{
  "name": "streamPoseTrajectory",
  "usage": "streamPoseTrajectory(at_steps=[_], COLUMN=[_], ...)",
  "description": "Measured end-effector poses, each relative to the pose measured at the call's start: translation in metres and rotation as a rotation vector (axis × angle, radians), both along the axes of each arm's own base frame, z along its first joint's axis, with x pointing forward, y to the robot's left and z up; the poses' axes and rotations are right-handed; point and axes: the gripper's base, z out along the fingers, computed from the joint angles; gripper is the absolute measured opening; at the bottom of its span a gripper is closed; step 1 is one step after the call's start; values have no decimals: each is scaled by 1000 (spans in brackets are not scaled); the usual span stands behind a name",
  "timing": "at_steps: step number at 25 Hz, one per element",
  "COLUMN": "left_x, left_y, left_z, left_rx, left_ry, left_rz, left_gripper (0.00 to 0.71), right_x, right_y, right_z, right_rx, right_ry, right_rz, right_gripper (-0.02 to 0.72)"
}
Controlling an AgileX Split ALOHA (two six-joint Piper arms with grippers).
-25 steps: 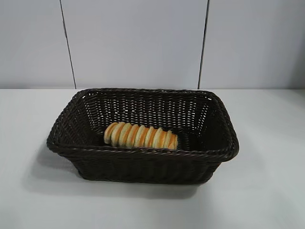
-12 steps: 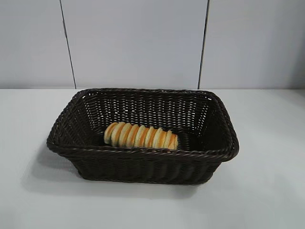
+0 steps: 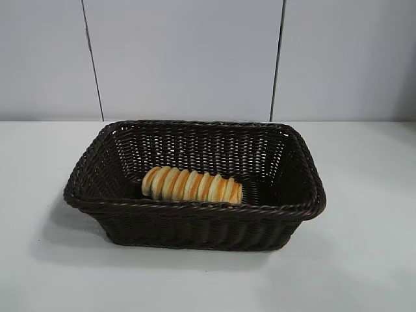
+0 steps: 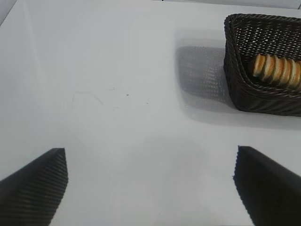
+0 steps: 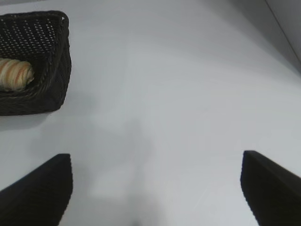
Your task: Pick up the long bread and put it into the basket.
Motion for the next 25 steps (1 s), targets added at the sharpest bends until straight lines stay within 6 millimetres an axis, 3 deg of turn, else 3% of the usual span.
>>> streamPoseTrajectory(at_steps=[25], left_x=[0], left_y=[0], left_z=[0], left_rx=[0], left_ry=[0], left_rz=[0], left_gripper=[694], right_x=[8], right_y=[0], right_z=[-4], right_rx=[-12], right_ry=[-41], right_rz=[9], right_gripper=[695])
